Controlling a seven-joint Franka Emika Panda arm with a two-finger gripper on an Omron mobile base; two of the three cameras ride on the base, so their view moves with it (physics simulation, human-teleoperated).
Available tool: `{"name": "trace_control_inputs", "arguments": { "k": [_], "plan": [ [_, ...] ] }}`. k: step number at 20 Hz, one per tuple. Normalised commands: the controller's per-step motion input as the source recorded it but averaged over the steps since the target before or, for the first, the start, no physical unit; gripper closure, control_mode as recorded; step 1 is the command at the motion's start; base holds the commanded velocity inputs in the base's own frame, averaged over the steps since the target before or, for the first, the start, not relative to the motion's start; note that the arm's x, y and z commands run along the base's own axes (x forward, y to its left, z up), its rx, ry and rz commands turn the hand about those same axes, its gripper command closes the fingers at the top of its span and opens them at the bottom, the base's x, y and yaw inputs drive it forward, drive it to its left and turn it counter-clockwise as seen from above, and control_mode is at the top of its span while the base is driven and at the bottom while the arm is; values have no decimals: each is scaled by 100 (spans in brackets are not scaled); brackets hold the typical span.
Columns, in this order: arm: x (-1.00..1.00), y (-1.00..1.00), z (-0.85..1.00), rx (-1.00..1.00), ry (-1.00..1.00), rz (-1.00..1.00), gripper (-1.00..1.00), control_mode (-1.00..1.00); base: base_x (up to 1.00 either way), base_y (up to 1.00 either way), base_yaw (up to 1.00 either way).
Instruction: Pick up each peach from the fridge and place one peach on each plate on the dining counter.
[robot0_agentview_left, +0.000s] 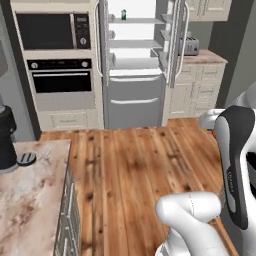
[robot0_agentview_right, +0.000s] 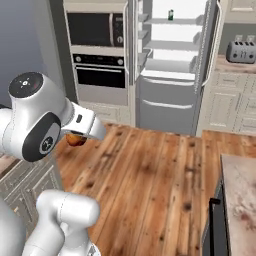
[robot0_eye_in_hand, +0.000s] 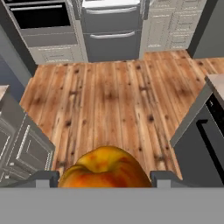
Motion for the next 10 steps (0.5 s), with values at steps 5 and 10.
{"name": "trace_control_inputs", "arguments": {
  "k": [5,10],
  "plan": [
    [0,0,0,0,0,0,100,100,-100,4,3],
    [0,0,0,0,0,0,100,100,-100,6,1]
  ]
}}
